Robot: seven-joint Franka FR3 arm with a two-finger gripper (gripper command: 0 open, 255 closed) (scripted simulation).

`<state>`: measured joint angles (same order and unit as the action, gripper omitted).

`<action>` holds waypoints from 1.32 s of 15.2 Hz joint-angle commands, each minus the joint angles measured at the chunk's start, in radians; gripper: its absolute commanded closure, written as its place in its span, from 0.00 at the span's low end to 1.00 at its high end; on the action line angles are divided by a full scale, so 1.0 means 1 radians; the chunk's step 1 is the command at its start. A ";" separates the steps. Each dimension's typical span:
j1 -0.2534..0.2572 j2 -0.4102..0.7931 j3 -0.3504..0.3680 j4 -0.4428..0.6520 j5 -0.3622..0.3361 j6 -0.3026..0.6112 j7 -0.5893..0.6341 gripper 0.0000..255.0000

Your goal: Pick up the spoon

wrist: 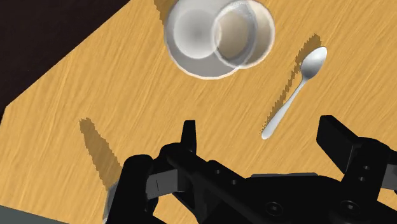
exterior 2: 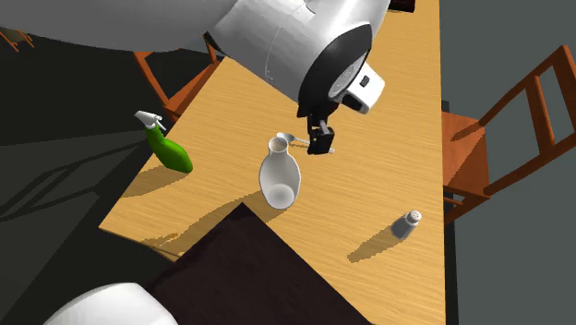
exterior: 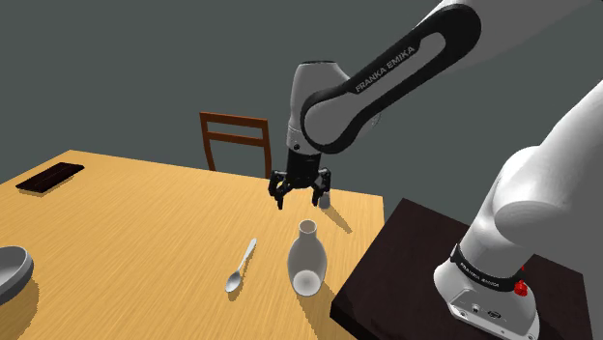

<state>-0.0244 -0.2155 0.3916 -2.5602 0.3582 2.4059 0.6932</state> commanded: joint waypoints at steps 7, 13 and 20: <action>0.007 0.370 0.043 0.135 -0.160 0.261 0.339 0.00; 0.119 0.627 -0.060 0.298 -0.286 0.370 0.578 0.00; 0.237 0.887 -0.168 0.533 -0.306 0.421 0.745 0.00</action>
<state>0.2026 0.6417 0.2345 -2.0542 0.0507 2.8201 1.4215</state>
